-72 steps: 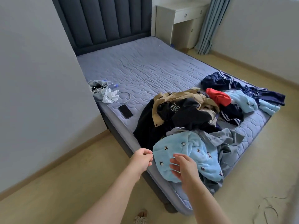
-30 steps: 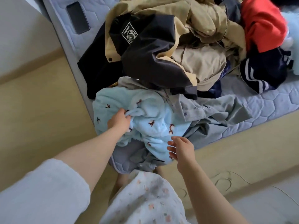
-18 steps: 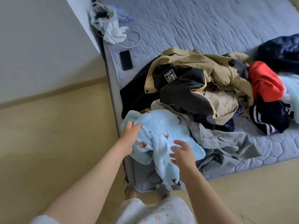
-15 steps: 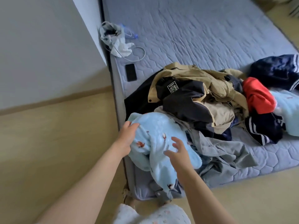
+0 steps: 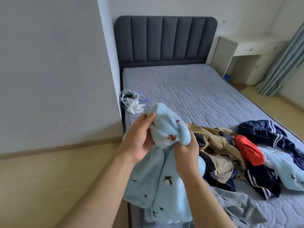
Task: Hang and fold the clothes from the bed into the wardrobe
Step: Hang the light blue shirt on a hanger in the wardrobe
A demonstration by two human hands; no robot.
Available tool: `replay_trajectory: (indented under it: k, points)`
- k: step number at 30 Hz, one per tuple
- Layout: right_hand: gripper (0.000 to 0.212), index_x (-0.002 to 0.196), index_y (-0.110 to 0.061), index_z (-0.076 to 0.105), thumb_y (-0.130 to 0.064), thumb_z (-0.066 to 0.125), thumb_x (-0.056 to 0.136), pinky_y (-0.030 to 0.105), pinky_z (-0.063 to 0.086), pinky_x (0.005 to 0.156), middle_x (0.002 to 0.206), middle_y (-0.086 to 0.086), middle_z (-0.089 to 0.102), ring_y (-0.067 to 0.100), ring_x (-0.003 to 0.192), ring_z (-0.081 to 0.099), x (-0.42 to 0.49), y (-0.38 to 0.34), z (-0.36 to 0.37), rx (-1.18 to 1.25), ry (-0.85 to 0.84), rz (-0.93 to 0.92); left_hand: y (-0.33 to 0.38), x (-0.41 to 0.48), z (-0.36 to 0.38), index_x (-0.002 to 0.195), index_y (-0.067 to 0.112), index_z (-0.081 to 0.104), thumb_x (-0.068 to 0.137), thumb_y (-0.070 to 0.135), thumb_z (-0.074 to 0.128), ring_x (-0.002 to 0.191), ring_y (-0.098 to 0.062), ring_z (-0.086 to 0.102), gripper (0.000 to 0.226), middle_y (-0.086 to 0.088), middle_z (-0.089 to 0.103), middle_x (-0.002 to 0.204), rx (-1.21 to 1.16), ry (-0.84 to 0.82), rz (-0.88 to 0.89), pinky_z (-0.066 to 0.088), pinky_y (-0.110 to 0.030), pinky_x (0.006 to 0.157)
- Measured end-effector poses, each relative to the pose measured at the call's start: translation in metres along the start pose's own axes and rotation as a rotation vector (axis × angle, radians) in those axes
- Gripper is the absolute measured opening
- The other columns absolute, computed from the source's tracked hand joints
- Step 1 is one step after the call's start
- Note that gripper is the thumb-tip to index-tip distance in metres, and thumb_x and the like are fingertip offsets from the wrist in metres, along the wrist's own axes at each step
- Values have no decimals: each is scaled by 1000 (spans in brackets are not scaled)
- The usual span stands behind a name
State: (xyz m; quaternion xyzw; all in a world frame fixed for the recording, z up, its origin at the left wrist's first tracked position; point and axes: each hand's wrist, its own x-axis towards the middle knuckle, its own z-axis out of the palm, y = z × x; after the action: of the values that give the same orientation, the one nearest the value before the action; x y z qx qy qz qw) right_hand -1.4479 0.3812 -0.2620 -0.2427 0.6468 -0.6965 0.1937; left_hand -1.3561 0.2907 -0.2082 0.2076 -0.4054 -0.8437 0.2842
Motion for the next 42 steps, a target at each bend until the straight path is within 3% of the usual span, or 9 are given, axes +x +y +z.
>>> replay_trajectory:
  k: [6,11,17,22,26,30,35,38,42]
  points:
    - [11,82,-22,62,-15,57,76,23,48,63,74,-9,65,6,72,59,21,-87,-5,218,68,-234,28,-6,3,103,32,50,87,22,62,110,-13,52,22,5,55,116,808,309,506,43,-35,98]
    - [19,88,-23,60,-16,53,72,11,47,61,75,-17,66,-8,71,61,40,-121,-13,271,132,-380,25,4,7,117,37,46,72,47,68,94,-10,66,51,10,65,109,372,147,11,52,-26,75]
    - [15,89,-15,61,-5,57,78,27,52,62,78,2,66,13,72,61,43,-38,-20,8,46,27,-26,26,-15,110,9,66,83,9,65,95,-30,66,27,-15,71,99,376,312,-211,52,-47,89]
    - [26,65,-10,53,10,40,76,24,27,50,66,5,52,18,59,41,32,54,-39,-331,85,507,-64,36,-57,120,8,55,81,6,66,80,-31,61,41,-19,64,97,412,607,-313,50,-33,64]
    - [37,64,-13,56,13,33,78,22,31,48,76,6,60,17,62,50,29,80,-39,-366,35,608,-90,30,-86,111,18,61,83,-2,45,87,-28,62,38,-10,65,95,782,490,-347,54,-40,79]
    - [45,90,-21,60,15,34,78,23,41,62,101,0,56,19,86,54,31,74,-36,-424,-132,524,-80,25,-88,50,30,54,72,-5,33,56,-11,40,46,16,47,47,1065,163,-261,33,-24,55]
    - [67,129,-28,49,15,38,79,5,39,56,108,-8,48,5,80,49,32,64,-25,-525,-506,351,-43,23,-64,52,25,62,56,4,35,60,-9,50,34,12,57,57,1113,-106,-71,44,-28,61]
    - [43,102,-38,58,0,49,82,26,36,84,105,-17,33,16,97,36,32,65,-17,-739,-720,215,-19,20,-46,53,32,65,65,1,42,63,-3,56,41,13,64,63,967,-153,111,46,-21,62]
    - [29,64,-29,34,-21,49,88,32,35,76,70,-10,40,19,80,40,33,53,-12,-831,-662,169,9,18,-33,55,31,66,70,0,45,68,-5,60,41,12,66,68,825,6,331,49,-19,66]
